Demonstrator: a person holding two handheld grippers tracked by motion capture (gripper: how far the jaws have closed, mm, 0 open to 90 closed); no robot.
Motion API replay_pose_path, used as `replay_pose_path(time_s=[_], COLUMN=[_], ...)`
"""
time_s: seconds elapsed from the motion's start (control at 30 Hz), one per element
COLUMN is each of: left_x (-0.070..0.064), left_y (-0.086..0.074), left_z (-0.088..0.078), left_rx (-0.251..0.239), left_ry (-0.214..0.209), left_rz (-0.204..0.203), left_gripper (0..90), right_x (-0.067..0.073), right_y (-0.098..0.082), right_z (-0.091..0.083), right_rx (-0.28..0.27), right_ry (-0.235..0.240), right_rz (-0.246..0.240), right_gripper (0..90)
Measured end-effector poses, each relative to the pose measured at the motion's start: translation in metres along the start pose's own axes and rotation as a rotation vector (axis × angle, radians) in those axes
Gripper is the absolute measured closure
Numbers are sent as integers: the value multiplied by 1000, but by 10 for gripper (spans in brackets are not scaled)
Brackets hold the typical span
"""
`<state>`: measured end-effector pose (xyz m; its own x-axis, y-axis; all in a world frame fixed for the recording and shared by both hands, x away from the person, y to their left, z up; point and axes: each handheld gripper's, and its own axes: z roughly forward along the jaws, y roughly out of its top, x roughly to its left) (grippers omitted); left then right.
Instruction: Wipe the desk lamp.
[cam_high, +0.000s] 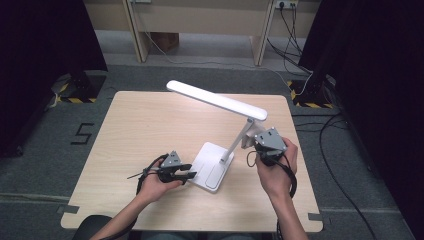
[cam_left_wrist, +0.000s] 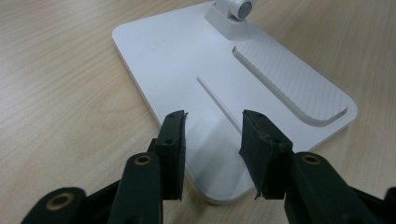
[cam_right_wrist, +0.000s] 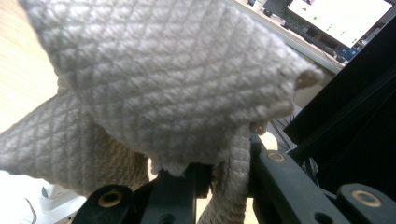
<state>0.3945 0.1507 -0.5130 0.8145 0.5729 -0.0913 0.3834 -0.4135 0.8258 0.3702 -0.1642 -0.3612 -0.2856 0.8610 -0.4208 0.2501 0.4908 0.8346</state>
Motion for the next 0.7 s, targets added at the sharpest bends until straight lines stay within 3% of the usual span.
replay_pose_path(time_s=[0.7], left_x=[0], left_y=[-2], left_z=[1], left_rx=[-5], left_ry=[3], left_rz=[7], left_gripper=[606], right_x=[9], right_y=[-11], right_z=[12], right_rx=[23], right_ry=[14], right_rz=[-3], right_gripper=[821])
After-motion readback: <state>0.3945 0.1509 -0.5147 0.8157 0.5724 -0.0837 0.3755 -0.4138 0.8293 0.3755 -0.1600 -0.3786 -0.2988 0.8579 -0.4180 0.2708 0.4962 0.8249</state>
